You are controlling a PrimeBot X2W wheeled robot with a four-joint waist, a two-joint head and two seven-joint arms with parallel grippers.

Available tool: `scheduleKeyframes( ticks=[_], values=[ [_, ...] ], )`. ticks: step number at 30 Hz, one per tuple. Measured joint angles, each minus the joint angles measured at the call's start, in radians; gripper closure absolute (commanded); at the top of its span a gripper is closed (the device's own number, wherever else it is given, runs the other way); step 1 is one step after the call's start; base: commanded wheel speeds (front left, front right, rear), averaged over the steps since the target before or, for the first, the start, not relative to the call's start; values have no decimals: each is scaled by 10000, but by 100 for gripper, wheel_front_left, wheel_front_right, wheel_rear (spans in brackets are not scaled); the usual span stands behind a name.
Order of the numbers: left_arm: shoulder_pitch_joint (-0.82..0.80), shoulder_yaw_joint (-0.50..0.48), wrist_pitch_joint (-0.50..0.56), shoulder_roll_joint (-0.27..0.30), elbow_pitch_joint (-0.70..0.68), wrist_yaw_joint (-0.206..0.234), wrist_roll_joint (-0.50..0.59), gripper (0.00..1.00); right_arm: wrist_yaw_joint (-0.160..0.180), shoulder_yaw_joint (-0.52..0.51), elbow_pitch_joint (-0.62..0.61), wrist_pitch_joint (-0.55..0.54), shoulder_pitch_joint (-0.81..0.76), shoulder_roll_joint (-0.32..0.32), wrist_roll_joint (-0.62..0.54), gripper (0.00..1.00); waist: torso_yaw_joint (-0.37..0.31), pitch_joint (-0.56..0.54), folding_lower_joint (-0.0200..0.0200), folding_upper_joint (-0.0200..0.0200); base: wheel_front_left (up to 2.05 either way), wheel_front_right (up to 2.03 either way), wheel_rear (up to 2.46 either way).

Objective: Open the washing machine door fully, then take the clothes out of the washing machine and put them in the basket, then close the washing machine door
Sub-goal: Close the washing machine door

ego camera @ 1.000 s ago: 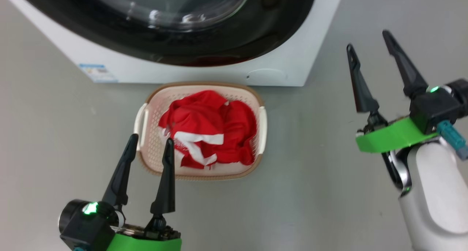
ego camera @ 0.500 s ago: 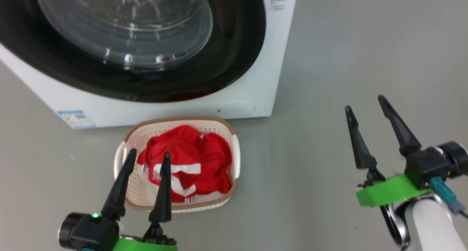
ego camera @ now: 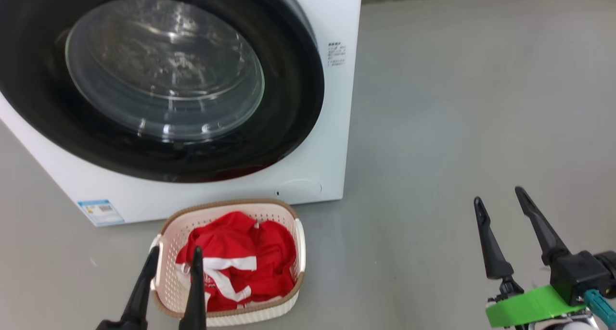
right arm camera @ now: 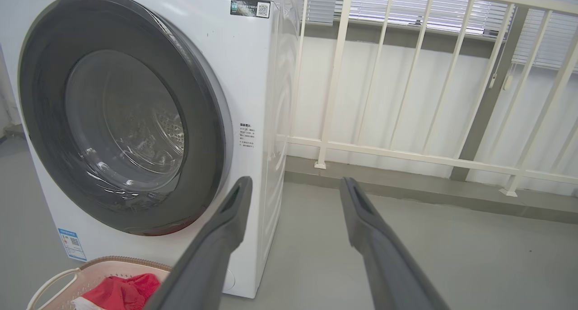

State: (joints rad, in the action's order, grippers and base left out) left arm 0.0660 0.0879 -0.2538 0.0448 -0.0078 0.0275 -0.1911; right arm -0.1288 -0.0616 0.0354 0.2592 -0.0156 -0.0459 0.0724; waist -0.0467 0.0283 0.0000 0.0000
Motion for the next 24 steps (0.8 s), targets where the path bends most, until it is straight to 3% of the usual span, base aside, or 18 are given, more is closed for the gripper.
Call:
scheduleKeyframes(
  ticks=[9,24],
  values=[
    [399,-316,0,4,4,-10,52,0,0,-186,-291,-10,-780,48,138,0,-159,-630,0,0,0,0,0],
    [825,-454,0,6,-123,2,21,0,0,-268,-823,-12,-1577,94,46,0,-154,-750,0,0,0,0,0]
  ],
)
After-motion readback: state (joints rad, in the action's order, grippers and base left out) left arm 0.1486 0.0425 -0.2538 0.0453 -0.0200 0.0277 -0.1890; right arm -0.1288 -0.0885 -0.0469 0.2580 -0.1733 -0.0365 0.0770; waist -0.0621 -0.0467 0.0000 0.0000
